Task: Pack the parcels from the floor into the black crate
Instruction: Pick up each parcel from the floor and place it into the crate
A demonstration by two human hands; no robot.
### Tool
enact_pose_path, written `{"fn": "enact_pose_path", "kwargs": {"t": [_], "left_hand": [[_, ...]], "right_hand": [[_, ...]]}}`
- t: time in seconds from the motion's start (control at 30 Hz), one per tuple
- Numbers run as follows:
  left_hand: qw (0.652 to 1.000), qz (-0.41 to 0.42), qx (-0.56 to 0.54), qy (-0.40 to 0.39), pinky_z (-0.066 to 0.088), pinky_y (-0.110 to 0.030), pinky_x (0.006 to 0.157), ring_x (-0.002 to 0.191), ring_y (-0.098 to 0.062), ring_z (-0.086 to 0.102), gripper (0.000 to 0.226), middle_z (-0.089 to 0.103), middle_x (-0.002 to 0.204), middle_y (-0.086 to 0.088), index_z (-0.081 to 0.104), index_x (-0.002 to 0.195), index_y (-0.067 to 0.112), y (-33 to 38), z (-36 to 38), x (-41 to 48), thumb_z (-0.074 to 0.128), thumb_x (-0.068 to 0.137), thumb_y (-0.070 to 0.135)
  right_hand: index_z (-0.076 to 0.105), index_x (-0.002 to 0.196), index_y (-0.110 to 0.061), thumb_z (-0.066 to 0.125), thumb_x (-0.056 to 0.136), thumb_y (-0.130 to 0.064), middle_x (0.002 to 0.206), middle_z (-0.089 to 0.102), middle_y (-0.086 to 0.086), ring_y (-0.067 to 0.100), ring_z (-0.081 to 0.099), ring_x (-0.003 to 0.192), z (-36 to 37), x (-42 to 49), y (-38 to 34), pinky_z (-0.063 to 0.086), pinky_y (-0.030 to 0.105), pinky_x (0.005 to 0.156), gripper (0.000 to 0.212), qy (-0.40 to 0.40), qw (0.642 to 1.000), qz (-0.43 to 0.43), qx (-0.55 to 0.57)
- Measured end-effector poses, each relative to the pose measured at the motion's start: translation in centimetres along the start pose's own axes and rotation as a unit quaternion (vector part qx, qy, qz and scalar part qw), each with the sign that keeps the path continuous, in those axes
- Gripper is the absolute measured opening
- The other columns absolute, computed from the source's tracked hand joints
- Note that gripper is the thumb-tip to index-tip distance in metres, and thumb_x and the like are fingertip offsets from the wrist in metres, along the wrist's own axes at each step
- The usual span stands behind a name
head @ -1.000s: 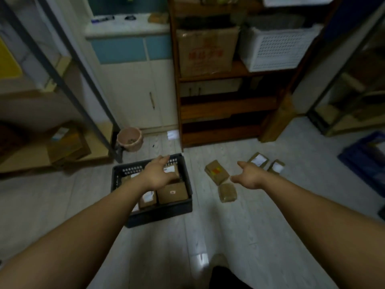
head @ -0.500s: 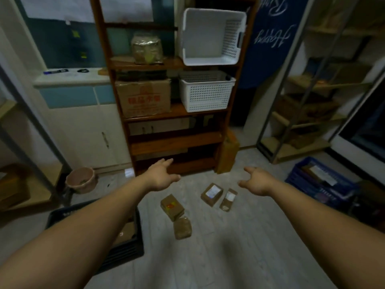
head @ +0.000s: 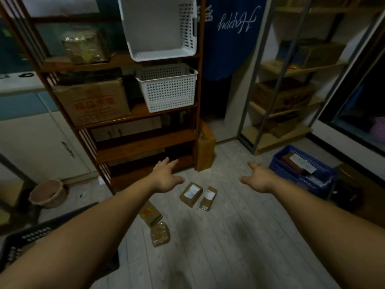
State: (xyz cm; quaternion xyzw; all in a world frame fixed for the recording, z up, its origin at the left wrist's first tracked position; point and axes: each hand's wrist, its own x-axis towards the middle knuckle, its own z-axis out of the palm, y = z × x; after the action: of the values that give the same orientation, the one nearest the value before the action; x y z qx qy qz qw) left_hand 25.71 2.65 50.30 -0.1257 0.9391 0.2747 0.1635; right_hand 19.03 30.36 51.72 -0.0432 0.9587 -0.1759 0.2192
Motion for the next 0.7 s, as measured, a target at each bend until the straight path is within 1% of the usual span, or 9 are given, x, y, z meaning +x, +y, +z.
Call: {"fn": "enact_pose_path", "kwargs": {"t": [0.1,0.27,0.4,0.5,0.57,0.63,0.7], "left_hand": [[1.000,-0.004,-0.013,-0.011,0.008,-0.044,0.118,0.147,-0.030,-0.005,0.077,-0.003,0.160,-0.004,0.010,0.152,0.027,0.5,0.3,4.6,0.054,0.090,0.045],[0.998,-0.017,-0.055,-0.024,0.011,-0.045,0.117,0.147,-0.031,0.000,0.077,0.000,0.160,-0.005,0.012,0.151,0.026,1.0,0.5,14.4,0.054,0.090,0.045],[0.995,-0.054,-0.069,-0.044,0.014,-0.045,0.116,0.147,-0.031,0.002,0.078,0.002,0.160,-0.006,0.012,0.151,0.026,1.5,1.2,20.8,0.055,0.089,0.048],[0.991,-0.076,-0.090,-0.062,0.014,-0.046,0.117,0.146,-0.031,0.004,0.078,0.002,0.160,-0.008,0.014,0.151,0.023,1.4,2.1,24.3,0.055,0.089,0.046],[0.987,-0.099,-0.105,-0.073,0.016,-0.044,0.117,0.146,-0.032,0.007,0.077,0.003,0.159,-0.011,0.014,0.151,0.020,1.1,2.9,26.1,0.055,0.090,0.043],[0.981,-0.128,-0.124,-0.078,0.016,-0.042,0.117,0.146,-0.031,0.008,0.078,0.005,0.159,-0.012,0.013,0.151,0.018,0.6,4.1,27.7,0.056,0.091,0.042],[0.971,-0.168,-0.155,-0.071,0.014,-0.041,0.117,0.147,-0.030,0.006,0.080,0.005,0.159,-0.012,0.011,0.151,0.017,0.0,5.9,29.1,0.057,0.090,0.041]], "right_hand": [[0.008,0.154,-0.019,0.054,0.092,-0.047,0.160,0.008,0.010,0.030,0.019,0.145,-0.4,3.9,-0.2,0.023,0.037,0.114,0.082,-0.011,1.000,-0.005,-0.017],[0.008,0.154,-0.018,0.052,0.093,-0.046,0.160,0.010,0.011,0.031,0.022,0.143,-1.6,12.3,-1.2,0.025,0.037,0.114,0.080,-0.036,0.998,-0.007,-0.053],[0.006,0.153,-0.016,0.050,0.094,-0.048,0.159,0.011,0.011,0.030,0.022,0.143,-1.6,18.4,-1.8,0.025,0.037,0.115,0.081,-0.081,0.992,-0.019,-0.096],[0.006,0.153,-0.015,0.051,0.094,-0.046,0.158,0.014,0.012,0.030,0.020,0.143,-1.2,22.6,-1.7,0.022,0.038,0.116,0.080,-0.117,0.986,-0.042,-0.109],[0.006,0.153,-0.015,0.051,0.094,-0.046,0.159,0.013,0.011,0.030,0.018,0.144,-0.7,25.5,-1.6,0.020,0.038,0.117,0.080,-0.142,0.981,-0.056,-0.120],[0.008,0.153,-0.016,0.050,0.094,-0.047,0.159,0.014,0.011,0.029,0.020,0.144,-0.2,28.4,-1.6,0.022,0.039,0.116,0.078,-0.163,0.974,-0.068,-0.140],[0.013,0.152,-0.015,0.048,0.095,-0.049,0.157,0.020,0.010,0.029,0.026,0.142,0.5,31.4,-1.6,0.026,0.040,0.115,0.075,-0.188,0.966,-0.090,-0.155]]}}
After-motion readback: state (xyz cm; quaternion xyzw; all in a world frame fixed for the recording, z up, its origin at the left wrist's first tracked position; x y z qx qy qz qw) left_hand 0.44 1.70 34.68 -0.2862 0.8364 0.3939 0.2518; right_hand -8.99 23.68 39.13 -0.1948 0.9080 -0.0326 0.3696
